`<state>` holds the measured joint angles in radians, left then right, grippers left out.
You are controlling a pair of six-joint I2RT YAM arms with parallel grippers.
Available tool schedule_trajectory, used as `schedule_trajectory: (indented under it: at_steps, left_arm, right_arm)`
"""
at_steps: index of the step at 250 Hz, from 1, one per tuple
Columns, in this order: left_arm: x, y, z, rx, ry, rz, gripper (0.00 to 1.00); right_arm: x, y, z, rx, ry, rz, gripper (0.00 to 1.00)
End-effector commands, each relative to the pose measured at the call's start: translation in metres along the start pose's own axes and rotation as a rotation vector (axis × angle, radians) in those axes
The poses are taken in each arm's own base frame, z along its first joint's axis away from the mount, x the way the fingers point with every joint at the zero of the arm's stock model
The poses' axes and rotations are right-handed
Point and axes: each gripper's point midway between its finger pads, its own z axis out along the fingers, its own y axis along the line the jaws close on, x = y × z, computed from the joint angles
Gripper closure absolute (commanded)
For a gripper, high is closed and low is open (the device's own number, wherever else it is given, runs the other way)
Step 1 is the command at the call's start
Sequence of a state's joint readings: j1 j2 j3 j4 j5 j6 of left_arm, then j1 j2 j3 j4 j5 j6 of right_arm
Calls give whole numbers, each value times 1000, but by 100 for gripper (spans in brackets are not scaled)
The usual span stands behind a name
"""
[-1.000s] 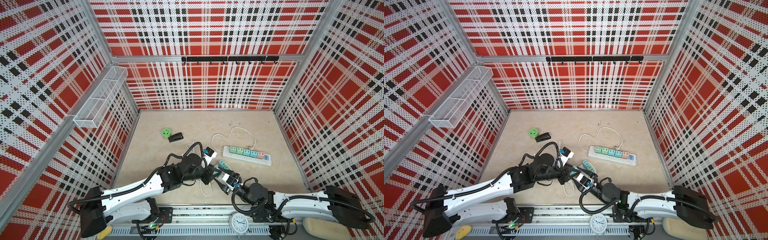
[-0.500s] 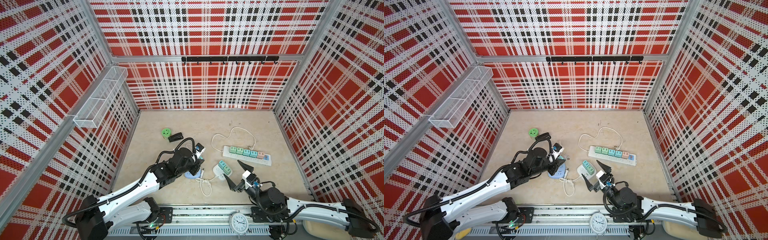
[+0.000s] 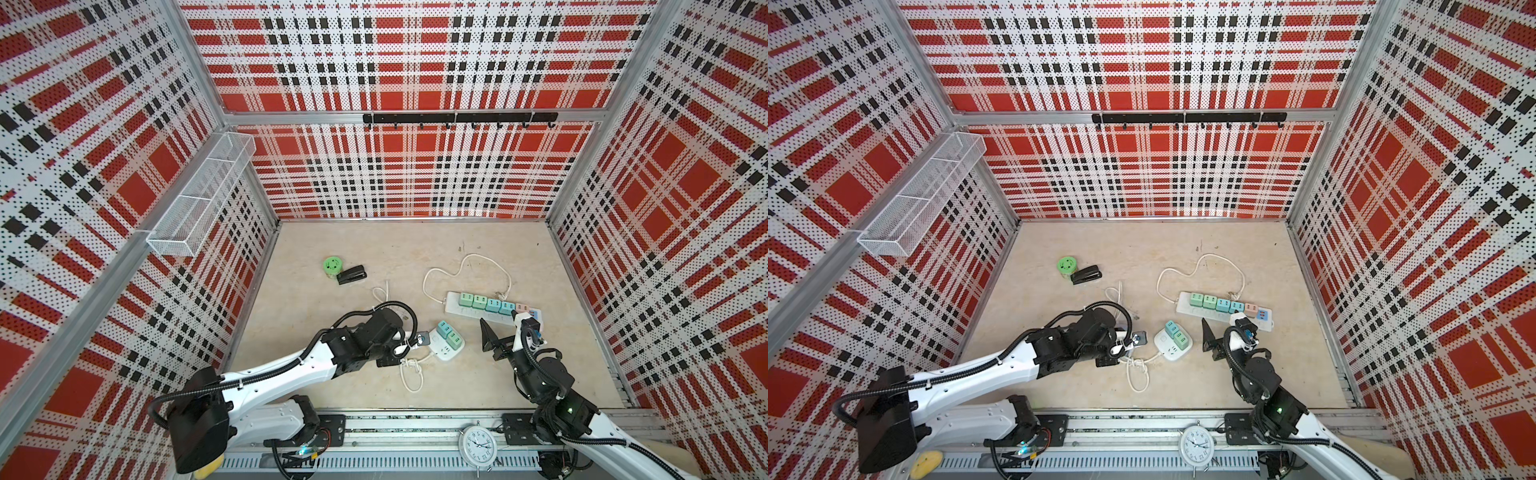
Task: Insert the plug
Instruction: 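Carry the adapter over the light blue cube with the left gripper while the right withdraws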
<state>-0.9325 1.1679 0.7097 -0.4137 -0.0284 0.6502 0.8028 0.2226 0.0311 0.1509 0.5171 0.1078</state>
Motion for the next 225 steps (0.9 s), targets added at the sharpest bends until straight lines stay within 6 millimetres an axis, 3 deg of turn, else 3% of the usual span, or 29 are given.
schedule_trajectory:
  at_steps: [1, 30, 76, 164, 225]
  left_arm:
    - [-9, 1, -3, 44, -57, 100, 100]
    - [1, -3, 1, 60, -37, 141, 100]
    - [6, -6, 6, 53, -65, 170, 100]
    - [17, 2, 22, 93, -12, 184, 100]
    - [28, 0, 26, 128, 42, 178, 100]
  right_arm:
    - [-3, -4, 6, 42, 4, 14, 6]
    - [-2, -15, 14, 134, 14, -32, 6]
    - [5, -11, 23, 138, 63, -56, 8]
    - [1, -15, 10, 119, 17, -2, 9]
    - [4, -14, 14, 121, 35, -16, 9]
